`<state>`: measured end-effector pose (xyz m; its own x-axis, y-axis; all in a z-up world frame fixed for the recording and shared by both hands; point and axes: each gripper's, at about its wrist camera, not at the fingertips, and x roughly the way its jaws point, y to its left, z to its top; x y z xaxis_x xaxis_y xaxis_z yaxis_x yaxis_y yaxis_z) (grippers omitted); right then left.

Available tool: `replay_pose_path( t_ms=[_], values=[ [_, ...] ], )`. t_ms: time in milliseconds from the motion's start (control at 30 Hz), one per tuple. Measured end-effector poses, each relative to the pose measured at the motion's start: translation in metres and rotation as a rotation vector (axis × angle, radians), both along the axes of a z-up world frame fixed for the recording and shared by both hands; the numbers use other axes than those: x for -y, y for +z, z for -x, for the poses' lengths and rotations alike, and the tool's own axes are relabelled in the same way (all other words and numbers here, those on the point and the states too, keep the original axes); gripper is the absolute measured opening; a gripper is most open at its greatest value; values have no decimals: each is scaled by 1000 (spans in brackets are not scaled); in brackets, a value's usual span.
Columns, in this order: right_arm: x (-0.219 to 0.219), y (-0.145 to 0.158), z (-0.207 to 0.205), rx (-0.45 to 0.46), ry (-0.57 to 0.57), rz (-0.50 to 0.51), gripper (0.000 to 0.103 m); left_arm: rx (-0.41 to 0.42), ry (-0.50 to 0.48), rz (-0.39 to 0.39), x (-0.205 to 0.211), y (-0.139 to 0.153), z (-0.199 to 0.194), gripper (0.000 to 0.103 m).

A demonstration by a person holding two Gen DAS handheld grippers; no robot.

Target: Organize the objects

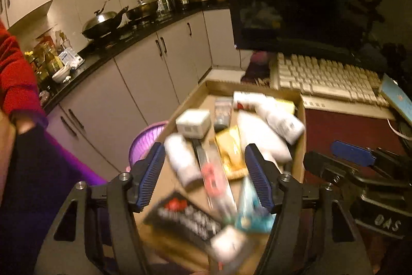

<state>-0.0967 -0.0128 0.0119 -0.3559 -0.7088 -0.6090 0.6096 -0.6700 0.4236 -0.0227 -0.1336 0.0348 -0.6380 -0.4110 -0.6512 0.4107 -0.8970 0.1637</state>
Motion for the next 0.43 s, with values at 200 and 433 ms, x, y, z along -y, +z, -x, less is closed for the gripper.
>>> replay_pose_path(
  t_ms=[200, 433],
  values=[
    [-30, -16, -41, 16, -1, -48, 62, 48, -35, -74, -26, -23, -39, 66],
    [-37, -26, -57, 32, 16, -62, 62, 98, -18, -65, -36, -38, -52, 66]
  ],
)
